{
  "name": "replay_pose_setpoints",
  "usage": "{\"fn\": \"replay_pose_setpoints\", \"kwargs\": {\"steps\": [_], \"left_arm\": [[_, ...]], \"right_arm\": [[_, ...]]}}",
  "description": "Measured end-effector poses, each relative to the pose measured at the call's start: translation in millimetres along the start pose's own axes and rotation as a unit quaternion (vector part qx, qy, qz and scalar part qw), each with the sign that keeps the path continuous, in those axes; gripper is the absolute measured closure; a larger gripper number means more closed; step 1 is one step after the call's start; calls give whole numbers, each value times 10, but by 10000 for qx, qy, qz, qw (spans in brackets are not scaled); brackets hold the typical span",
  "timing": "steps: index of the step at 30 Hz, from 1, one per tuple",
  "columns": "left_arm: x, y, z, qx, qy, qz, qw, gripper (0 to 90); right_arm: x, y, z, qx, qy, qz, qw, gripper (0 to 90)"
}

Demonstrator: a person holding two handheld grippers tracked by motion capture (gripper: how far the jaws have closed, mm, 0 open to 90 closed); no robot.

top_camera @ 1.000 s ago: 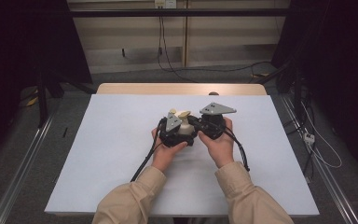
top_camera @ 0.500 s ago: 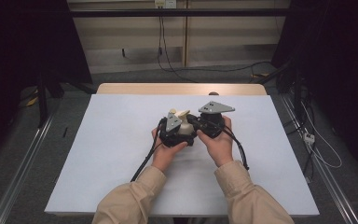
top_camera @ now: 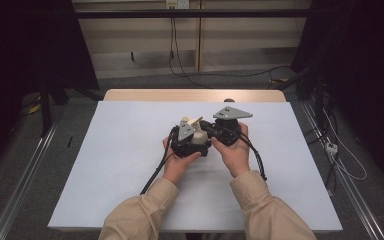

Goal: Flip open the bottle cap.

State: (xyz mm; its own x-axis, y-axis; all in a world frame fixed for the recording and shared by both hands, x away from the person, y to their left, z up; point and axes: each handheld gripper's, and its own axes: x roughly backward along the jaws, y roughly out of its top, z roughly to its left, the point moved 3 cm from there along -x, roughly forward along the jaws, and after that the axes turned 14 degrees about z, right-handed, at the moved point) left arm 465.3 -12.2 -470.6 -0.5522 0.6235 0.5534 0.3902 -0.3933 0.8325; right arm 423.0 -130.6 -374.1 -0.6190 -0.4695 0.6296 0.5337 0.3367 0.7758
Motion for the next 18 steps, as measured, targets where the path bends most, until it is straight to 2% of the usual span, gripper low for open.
{"fn": "replay_pose_setpoints", "kwargs": {"steps": [18], "left_arm": [[0,0,0,-11,14,4,10000,52]], "right_arm": [[-32,44,9,7,7,-55,10000,900]]}}
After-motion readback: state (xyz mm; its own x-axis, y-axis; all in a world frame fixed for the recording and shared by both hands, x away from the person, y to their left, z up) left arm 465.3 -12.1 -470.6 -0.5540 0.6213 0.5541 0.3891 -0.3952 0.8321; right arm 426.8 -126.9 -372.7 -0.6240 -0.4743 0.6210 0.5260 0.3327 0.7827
